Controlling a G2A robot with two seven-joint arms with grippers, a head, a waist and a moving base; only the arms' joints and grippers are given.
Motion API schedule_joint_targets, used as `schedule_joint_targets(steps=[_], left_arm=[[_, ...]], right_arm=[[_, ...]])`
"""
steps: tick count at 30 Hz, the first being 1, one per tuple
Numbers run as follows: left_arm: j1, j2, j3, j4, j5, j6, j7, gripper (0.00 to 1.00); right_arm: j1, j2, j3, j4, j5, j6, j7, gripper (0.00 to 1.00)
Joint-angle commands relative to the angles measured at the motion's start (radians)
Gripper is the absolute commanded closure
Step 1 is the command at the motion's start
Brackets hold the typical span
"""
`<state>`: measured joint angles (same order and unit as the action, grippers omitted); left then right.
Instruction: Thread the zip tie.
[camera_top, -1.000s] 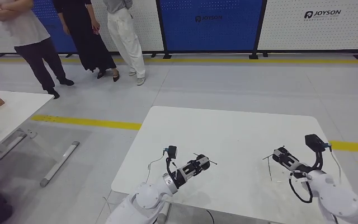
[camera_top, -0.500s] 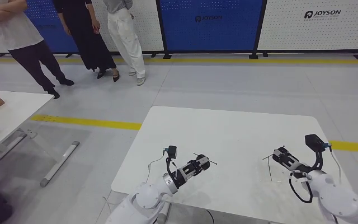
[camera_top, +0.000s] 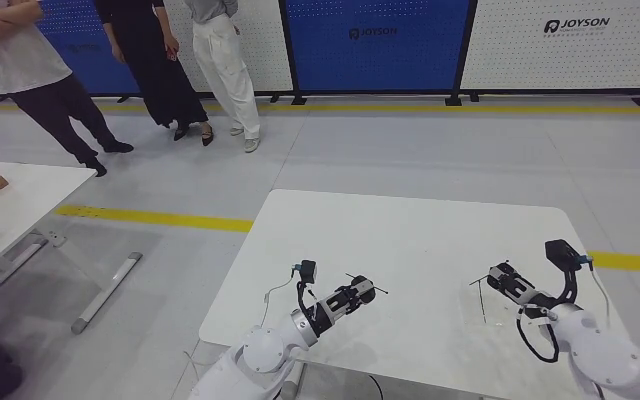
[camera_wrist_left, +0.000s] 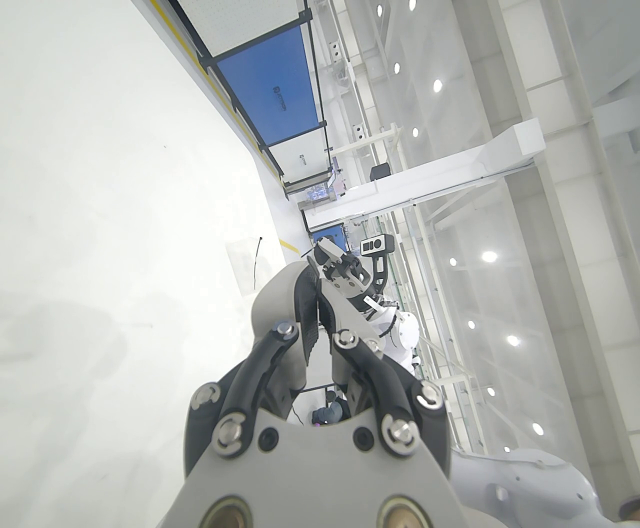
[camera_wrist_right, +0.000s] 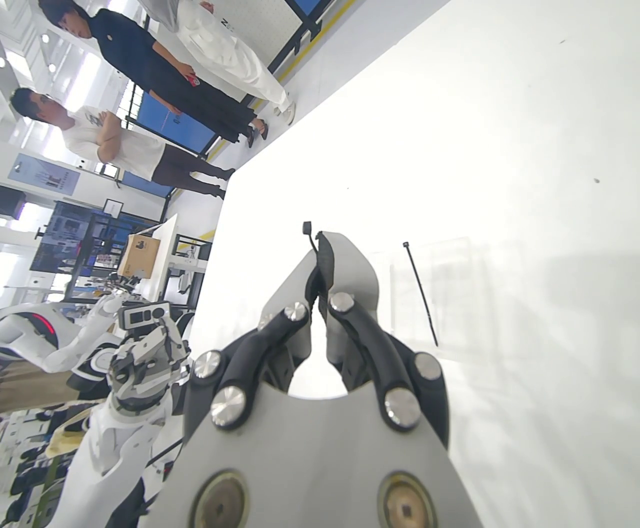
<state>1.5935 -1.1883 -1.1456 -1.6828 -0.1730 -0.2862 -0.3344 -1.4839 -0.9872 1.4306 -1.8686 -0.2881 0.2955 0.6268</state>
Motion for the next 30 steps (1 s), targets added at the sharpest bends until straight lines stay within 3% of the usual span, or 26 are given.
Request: schedule_joint_targets(steps=[1,11,14,17,25,28,30], left_arm=[[0.000,0.000,0.000,0.000,0.000,0.000,0.000,1.00],[0.000,-0.001,0.003,0.000,-0.005,0.003,0.005,1.00],[-0.002,-0.006,0.013,-0.021,0.117,-0.019,0.150,1.00],[-0.005,-0.014,0.046,-0.023,0.219,-0.010,0.261,1.00],[-0.005,-0.014,0.046,-0.023,0.219,-0.010,0.261,1.00],[-0.005,-0.014,0.046,-0.023,0.219,-0.010,0.261,1.00],[-0.005,-0.014,0.046,-0.023,0.219,-0.010,0.261,1.00]], right_arm=[[0.000,0.000,0.000,0.000,0.000,0.000,0.000,1.00],[0.000,0.000,0.000,0.000,0.000,0.000,0.000,1.00],[0.000,0.000,0.000,0.000,0.000,0.000,0.000,1.00],[0.000,0.000,0.000,0.000,0.000,0.000,0.000,1.00],[-0.001,0.000,0.000,0.001,0.000,-0.002,-0.004,1.00],[-0.023,-0.009,-0.007,-0.010,0.024,-0.014,-0.101,1.00],[-0.065,-0.018,-0.026,-0.057,0.066,-0.023,-0.182,1.00]])
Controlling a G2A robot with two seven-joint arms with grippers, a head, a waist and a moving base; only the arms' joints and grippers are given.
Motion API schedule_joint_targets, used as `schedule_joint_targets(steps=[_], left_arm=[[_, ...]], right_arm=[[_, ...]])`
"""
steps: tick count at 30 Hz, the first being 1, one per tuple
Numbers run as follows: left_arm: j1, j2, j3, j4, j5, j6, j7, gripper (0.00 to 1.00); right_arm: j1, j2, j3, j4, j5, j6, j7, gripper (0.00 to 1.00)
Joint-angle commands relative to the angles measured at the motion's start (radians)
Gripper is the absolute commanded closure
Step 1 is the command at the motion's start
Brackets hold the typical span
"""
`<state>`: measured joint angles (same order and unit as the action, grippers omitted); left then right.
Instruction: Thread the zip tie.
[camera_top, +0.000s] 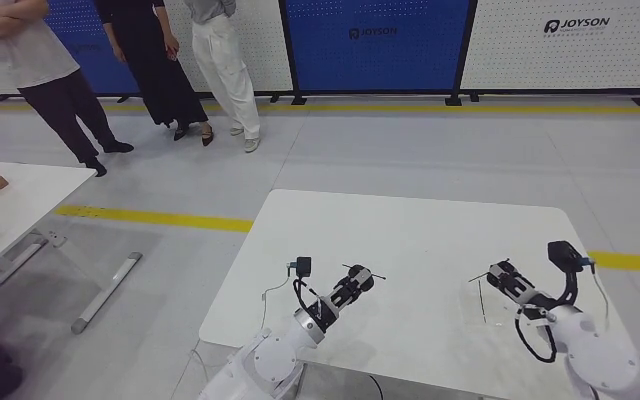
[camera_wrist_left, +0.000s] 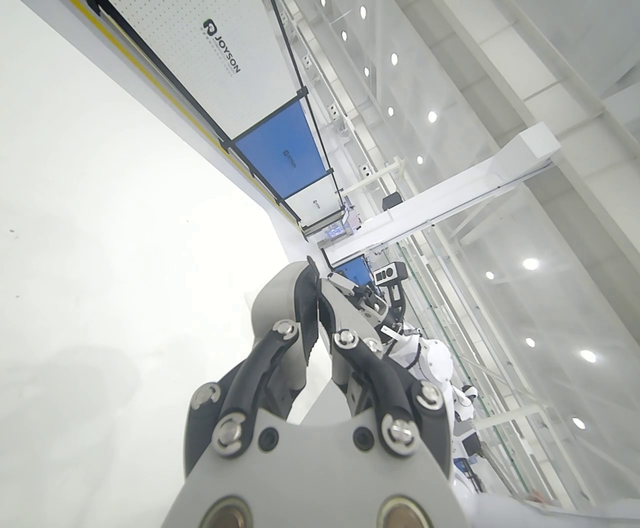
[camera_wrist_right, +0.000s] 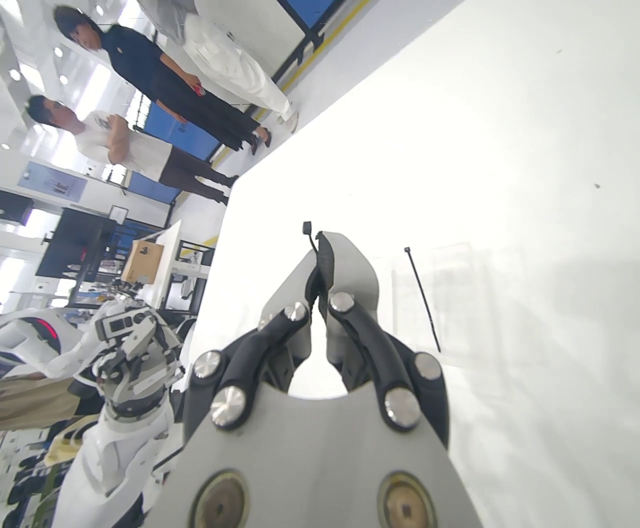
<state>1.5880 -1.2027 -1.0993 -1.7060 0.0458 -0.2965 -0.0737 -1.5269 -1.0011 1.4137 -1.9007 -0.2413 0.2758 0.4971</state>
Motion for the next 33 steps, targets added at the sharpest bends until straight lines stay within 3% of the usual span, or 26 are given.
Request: schedule_joint_targets(steps=[1,4,13,15,18,21,30,33], left_arm=[[0.000,0.000,0.000,0.000,0.000,0.000,0.000,1.00],[0.000,0.000,0.000,0.000,0.000,0.000,0.000,1.00],[-0.001,0.000,0.001,0.001,0.001,0.003,0.002,1.00],[-0.012,-0.004,0.012,-0.005,0.034,0.030,0.036,1.00],[-0.043,-0.016,0.067,-0.001,0.182,0.061,0.144,1.00],[-0.078,-0.032,0.126,0.030,0.245,0.088,0.215,1.00],[-0.078,-0.032,0.126,0.030,0.245,0.088,0.215,1.00],[-0.078,-0.032,0.126,0.030,0.245,0.088,0.215,1.00]], right_arm=[[-0.040,-0.008,-0.021,-0.050,0.017,-0.006,-0.091,1.00],[-0.085,-0.017,-0.069,-0.111,-0.001,-0.004,-0.178,1.00],[-0.091,-0.021,-0.090,-0.123,-0.005,-0.002,-0.180,1.00],[-0.091,-0.021,-0.090,-0.123,-0.005,-0.002,-0.180,1.00],[-0.091,-0.021,-0.090,-0.123,-0.005,-0.002,-0.180,1.00],[-0.091,-0.021,-0.090,-0.123,-0.005,-0.002,-0.180,1.00],[-0.090,-0.021,-0.088,-0.124,-0.004,-0.004,-0.189,1.00],[-0.110,-0.034,-0.099,-0.137,0.037,-0.051,-0.319,1.00]])
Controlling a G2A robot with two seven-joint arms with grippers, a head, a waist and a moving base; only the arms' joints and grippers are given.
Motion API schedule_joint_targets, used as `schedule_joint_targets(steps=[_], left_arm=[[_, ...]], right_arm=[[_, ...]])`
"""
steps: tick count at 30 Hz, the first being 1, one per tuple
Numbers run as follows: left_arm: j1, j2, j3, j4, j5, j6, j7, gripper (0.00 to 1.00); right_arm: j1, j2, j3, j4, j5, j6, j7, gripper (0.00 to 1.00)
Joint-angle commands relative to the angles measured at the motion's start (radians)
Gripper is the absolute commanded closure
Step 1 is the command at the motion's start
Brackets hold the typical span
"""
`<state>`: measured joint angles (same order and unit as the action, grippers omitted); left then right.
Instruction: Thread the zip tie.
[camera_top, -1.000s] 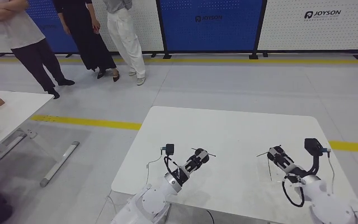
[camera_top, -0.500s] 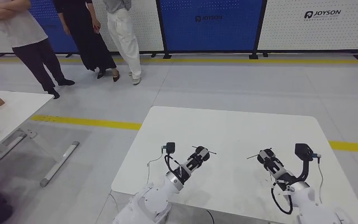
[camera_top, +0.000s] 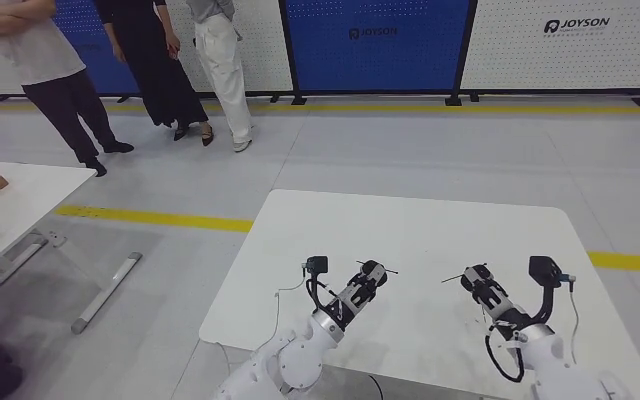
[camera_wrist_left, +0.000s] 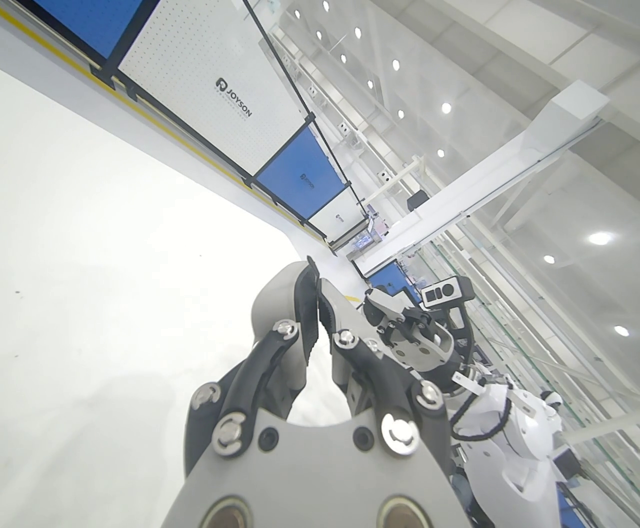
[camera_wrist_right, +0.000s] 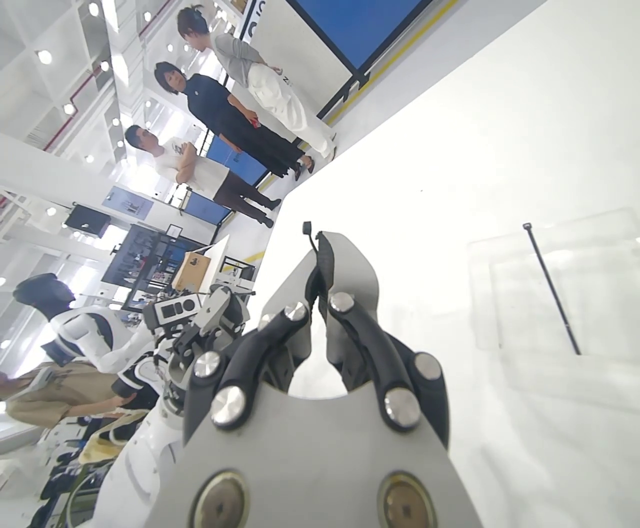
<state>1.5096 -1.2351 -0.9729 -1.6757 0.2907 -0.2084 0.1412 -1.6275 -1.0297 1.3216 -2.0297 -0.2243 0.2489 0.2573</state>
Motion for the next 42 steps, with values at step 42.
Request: schedule_joint_targets(steps=[42], left_arm=[[-0.075,-0.023,0.038,0.053,-0.014,0.051,0.038,1.00]], right_arm=[[0.061,-0.068,-0.270,0.053,-0.309,-0.017,-0.352,1.00]])
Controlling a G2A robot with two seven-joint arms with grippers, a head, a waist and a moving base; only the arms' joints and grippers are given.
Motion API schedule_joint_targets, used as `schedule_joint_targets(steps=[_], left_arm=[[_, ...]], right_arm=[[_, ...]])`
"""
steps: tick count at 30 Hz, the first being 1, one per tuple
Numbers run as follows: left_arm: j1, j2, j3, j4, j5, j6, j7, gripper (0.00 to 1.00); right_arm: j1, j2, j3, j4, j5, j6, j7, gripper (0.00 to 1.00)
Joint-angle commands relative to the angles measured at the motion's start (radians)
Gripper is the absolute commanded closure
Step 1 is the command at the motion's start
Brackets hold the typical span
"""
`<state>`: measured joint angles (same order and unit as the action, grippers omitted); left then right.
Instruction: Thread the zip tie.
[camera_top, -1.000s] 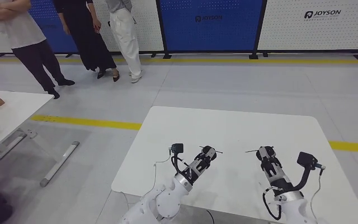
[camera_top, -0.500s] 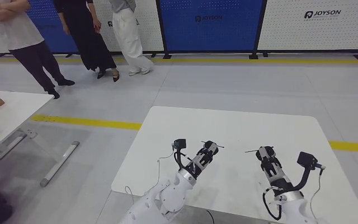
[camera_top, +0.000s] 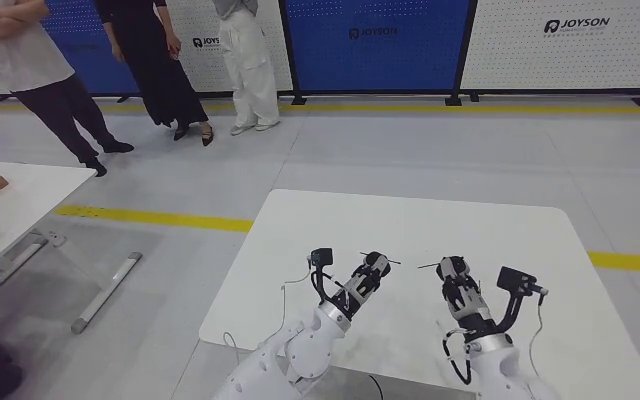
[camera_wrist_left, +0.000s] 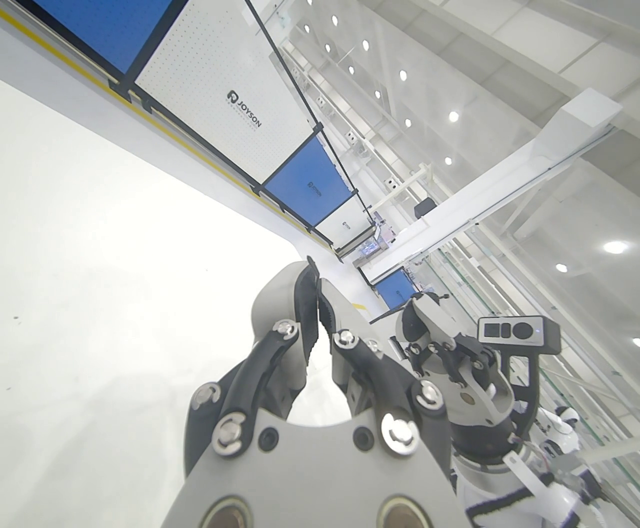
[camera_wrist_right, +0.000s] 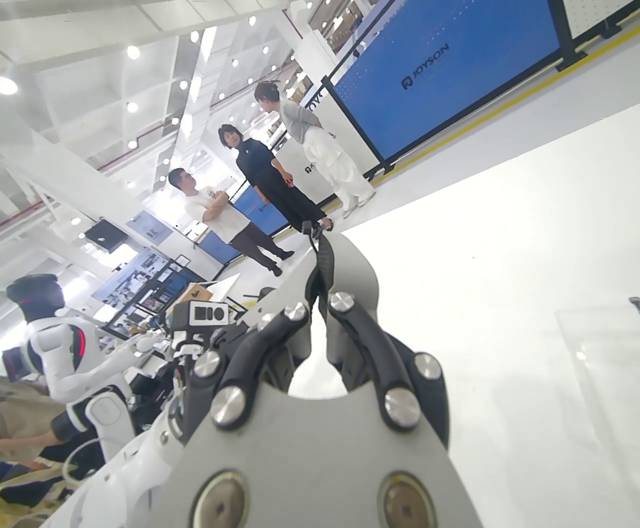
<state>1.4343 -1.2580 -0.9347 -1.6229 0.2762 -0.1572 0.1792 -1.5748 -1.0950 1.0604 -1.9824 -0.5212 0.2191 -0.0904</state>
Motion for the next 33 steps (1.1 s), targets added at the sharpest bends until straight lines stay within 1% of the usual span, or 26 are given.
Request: schedule_joint_targets(steps=[1,10,11,12,13,16,17,23,33], left_arm=[[0.000,0.000,0.000,0.000,0.000,0.000,0.000,1.00],[0.000,0.000,0.000,0.000,0.000,0.000,0.000,1.00],[0.000,0.000,0.000,0.000,0.000,0.000,0.000,1.00],[0.000,0.000,0.000,0.000,0.000,0.000,0.000,1.00],[0.000,0.000,0.000,0.000,0.000,0.000,0.000,1.00],[0.000,0.000,0.000,0.000,0.000,0.000,0.000,1.00],[0.000,0.000,0.000,0.000,0.000,0.000,0.000,1.00],[0.000,0.000,0.000,0.000,0.000,0.000,0.000,1.00],[0.000,0.000,0.000,0.000,0.000,0.000,0.000,1.00]], right_arm=[[0.009,-0.002,-0.009,0.006,-0.012,0.013,-0.004,1.00],[0.009,-0.002,-0.009,0.006,-0.012,0.013,-0.004,1.00],[0.007,-0.003,-0.011,0.007,0.006,0.001,0.007,1.00],[0.007,-0.006,-0.005,0.010,0.052,-0.024,0.024,1.00],[0.010,-0.007,0.002,0.017,0.067,-0.035,0.029,1.00],[0.027,-0.014,-0.003,0.040,0.087,-0.050,0.046,1.00],[0.035,-0.017,-0.006,0.046,0.102,-0.044,0.056,1.00],[0.078,-0.033,-0.029,0.076,0.096,0.000,0.062,1.00],[0.078,-0.033,-0.029,0.076,0.096,0.000,0.062,1.00]])
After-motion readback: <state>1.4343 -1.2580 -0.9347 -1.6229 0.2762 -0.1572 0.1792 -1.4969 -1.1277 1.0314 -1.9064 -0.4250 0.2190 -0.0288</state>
